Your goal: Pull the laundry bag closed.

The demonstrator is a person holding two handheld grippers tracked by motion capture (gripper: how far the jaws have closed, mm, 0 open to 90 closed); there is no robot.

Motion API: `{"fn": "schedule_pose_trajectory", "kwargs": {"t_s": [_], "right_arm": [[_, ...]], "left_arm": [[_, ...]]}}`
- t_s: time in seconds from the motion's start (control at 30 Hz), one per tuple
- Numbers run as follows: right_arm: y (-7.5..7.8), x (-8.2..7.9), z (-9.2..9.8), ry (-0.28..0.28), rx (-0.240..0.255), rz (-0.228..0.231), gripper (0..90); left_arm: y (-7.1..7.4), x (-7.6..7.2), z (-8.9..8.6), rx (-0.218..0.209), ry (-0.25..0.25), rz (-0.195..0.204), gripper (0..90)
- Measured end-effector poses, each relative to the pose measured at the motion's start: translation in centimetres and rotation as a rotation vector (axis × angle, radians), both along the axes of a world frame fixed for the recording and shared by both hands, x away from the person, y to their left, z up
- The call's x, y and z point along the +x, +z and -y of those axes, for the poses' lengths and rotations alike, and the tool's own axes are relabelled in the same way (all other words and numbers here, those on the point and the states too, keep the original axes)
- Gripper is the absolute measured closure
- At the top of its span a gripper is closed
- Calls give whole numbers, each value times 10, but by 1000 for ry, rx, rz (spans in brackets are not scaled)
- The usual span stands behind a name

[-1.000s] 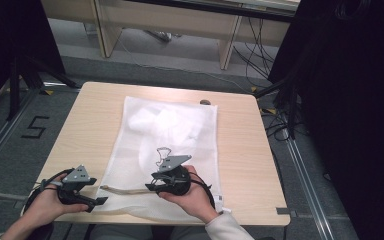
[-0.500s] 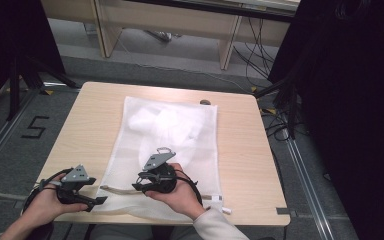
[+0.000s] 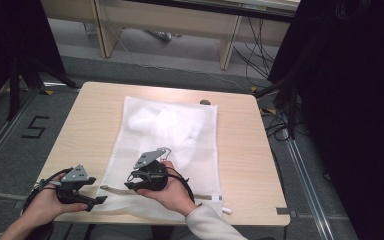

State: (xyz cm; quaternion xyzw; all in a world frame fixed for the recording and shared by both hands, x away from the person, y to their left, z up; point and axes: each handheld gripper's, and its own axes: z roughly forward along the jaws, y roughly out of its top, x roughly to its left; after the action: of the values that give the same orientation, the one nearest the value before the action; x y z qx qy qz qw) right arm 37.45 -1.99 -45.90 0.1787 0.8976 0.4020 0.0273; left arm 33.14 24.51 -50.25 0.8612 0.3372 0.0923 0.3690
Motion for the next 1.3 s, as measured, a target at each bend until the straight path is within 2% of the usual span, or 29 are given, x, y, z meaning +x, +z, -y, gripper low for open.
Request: {"fn": "schedule_pose_trajectory", "kwargs": {"t_s": [0.07, 0.13, 0.27, 0.3, 0.37, 0.4, 0.43, 0.47, 0.6, 0.63, 0.83, 0.87, 0.97, 1.0, 1.07, 1.2, 1.3], "right_arm": [[1, 0, -2, 12, 2, -10, 574], [-1, 1, -6, 22, 7, 8, 589], [-1, 2, -12, 33, -4, -17, 616], [-2, 4, -15, 38, -15, 2, 621], [-2, 4, -17, 39, -22, 3, 624], [-2, 3, -20, 53, -11, -8, 626], [-2, 2, -21, 39, -13, -13, 627], [-2, 3, -23, 54, -14, -12, 628], [-5, 4, -30, 59, -20, -14, 634], [-5, 4, -33, 51, -26, -30, 638], [-8, 5, -43, 53, -39, -21, 643], [-8, 6, -44, 61, -43, -22, 644], [-12, 7, -52, 62, -47, -35, 651], [-12, 7, -52, 62, -47, -35, 651], [-13, 7, -56, 63, -47, -41, 658], [-16, 9, -61, 70, -55, -56, 685], [-18, 10, -65, 69, -59, -61, 693]], "left_arm": [[0, 0, 0, -3, 1, 1, 194], [0, 0, 0, -3, 1, 1, 194], [0, 0, 0, -2, -2, 2, 194], [0, 0, 0, -1, -3, 0, 193], [0, 0, 1, 4, 2, 1, 192], [0, -1, 1, -4, 14, -11, 192], [0, -1, 1, -6, 16, -12, 192], [0, -1, 1, 2, 3, -2, 192], [0, 0, 1, 0, 2, -4, 192], [-1, 0, 1, 2, 2, 1, 192], [-1, -1, 1, 1, -2, -6, 193], [-1, -1, 1, 0, 14, -12, 193], [-1, -1, 1, -9, 13, -17, 193], [0, 0, 0, 3, -5, -5, 193], [-1, -1, 1, 3, 11, -15, 193], [-1, -1, 1, -6, 6, -23, 193], [-1, -1, 1, 3, 9, -20, 192]]}}
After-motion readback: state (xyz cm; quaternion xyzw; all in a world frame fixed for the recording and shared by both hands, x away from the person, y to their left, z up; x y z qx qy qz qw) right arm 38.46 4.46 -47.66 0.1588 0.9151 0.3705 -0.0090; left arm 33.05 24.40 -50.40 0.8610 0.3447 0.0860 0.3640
